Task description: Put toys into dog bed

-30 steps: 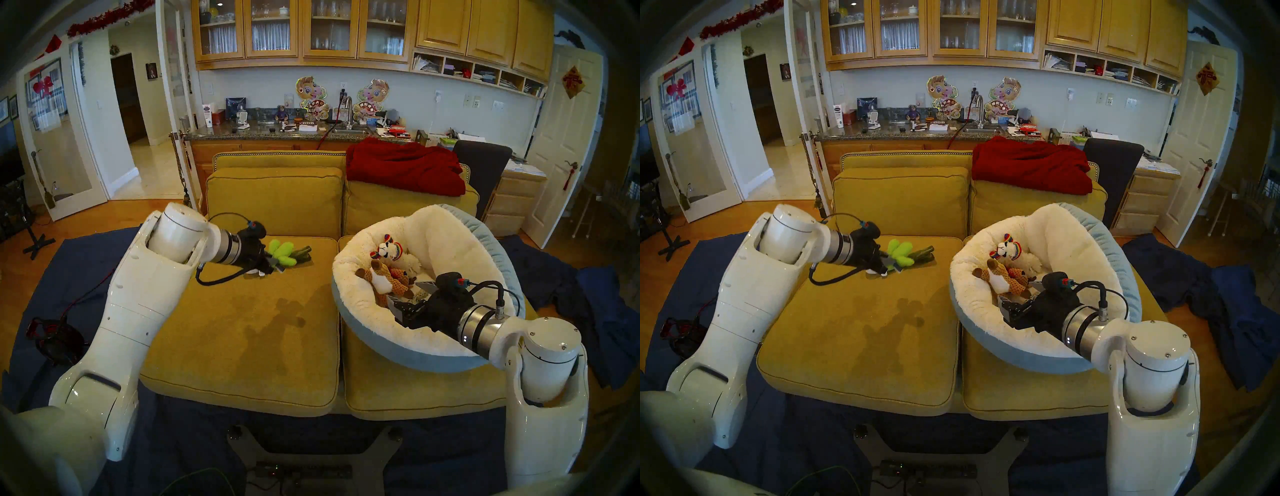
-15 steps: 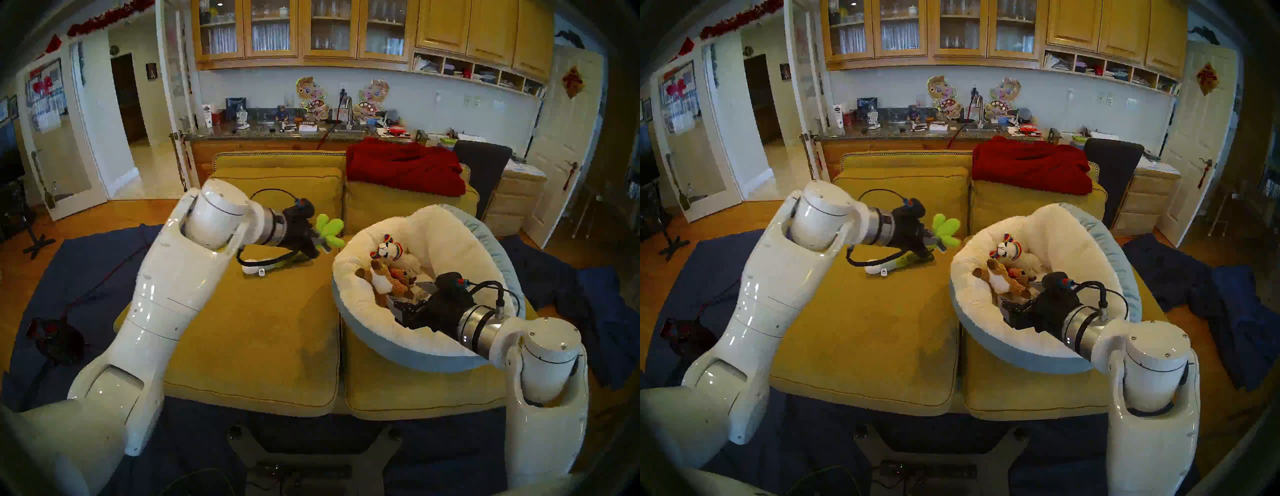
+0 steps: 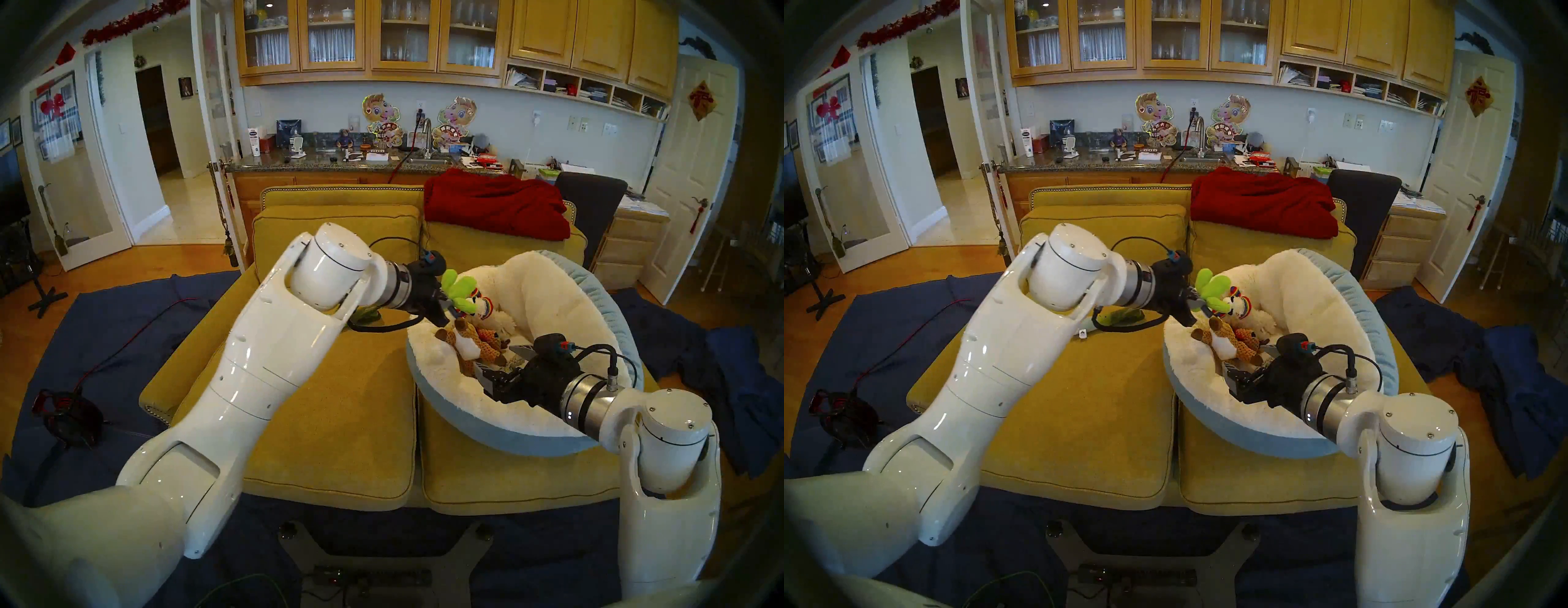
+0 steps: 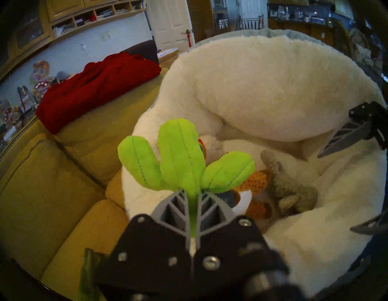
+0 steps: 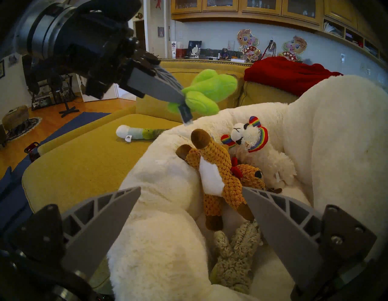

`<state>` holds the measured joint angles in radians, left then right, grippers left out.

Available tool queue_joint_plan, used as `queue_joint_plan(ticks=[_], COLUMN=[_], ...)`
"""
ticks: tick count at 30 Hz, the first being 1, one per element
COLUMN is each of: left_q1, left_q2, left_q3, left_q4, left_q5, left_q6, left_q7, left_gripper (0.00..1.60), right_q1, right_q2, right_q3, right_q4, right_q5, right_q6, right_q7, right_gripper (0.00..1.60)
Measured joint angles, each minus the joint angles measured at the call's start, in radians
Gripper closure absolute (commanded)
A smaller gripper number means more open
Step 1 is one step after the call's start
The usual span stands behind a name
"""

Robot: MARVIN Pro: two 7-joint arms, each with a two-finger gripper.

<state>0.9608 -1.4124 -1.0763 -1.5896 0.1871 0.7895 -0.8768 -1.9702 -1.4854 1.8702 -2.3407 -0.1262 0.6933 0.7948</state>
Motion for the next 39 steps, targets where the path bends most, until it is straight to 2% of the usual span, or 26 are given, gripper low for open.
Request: queue_joint_plan(ticks=[10, 11, 12, 13, 14, 15, 27, 32, 39], left_q1=[0.003, 0.005, 0.007, 0.011, 0.013, 0.016, 0.064, 0.094, 0.104], left_q2=[-0.038, -0.041, -0.043, -0.046, -0.047, -0.048, -0.042, 0.002, 0.081], left_q3=[-0.004, -0.004, -0.004, -0.004, -0.004, -0.004, -0.022, -0.048, -0.127], left_q4=[0.009, 0.007, 0.004, 0.002, 0.000, -0.004, -0.037, -0.077, -0.085], left_q5=[-0.047, -0.051, -0.056, -0.060, -0.062, -0.065, -0.068, -0.066, -0.066], left_q6=[-0.049, -0.053, -0.056, -0.060, -0.061, -0.063, -0.058, -0.033, -0.004], left_q7=[-0.029, -0.033, -0.037, -0.042, -0.044, -0.048, -0.032, -0.027, -0.040], left_gripper=[1.60, 1.35, 1.02, 0.58, 0.23, 0.00, 0.00, 0.00, 0.00], right_q1=[0.000, 0.000, 0.000, 0.000, 0.000, 0.000, 0.000, 0.000, 0.000], right_q2=[0.000, 0.000, 0.000, 0.000, 0.000, 0.000, 0.000, 0.000, 0.000], right_q3=[0.000, 0.000, 0.000, 0.000, 0.000, 0.000, 0.000, 0.000, 0.000], right_q4=[0.000, 0.000, 0.000, -0.001, -0.001, -0.001, -0.001, -0.001, -0.001], right_q5=[0.000, 0.000, 0.000, 0.000, 0.000, 0.000, 0.000, 0.000, 0.000], right_q6=[0.000, 0.000, 0.000, 0.000, 0.000, 0.000, 0.000, 0.000, 0.000], right_q7=[0.000, 0.000, 0.000, 0.000, 0.000, 0.000, 0.000, 0.000, 0.000], right_gripper=[0.00, 0.00, 0.00, 0.00, 0.00, 0.00, 0.00, 0.00, 0.00])
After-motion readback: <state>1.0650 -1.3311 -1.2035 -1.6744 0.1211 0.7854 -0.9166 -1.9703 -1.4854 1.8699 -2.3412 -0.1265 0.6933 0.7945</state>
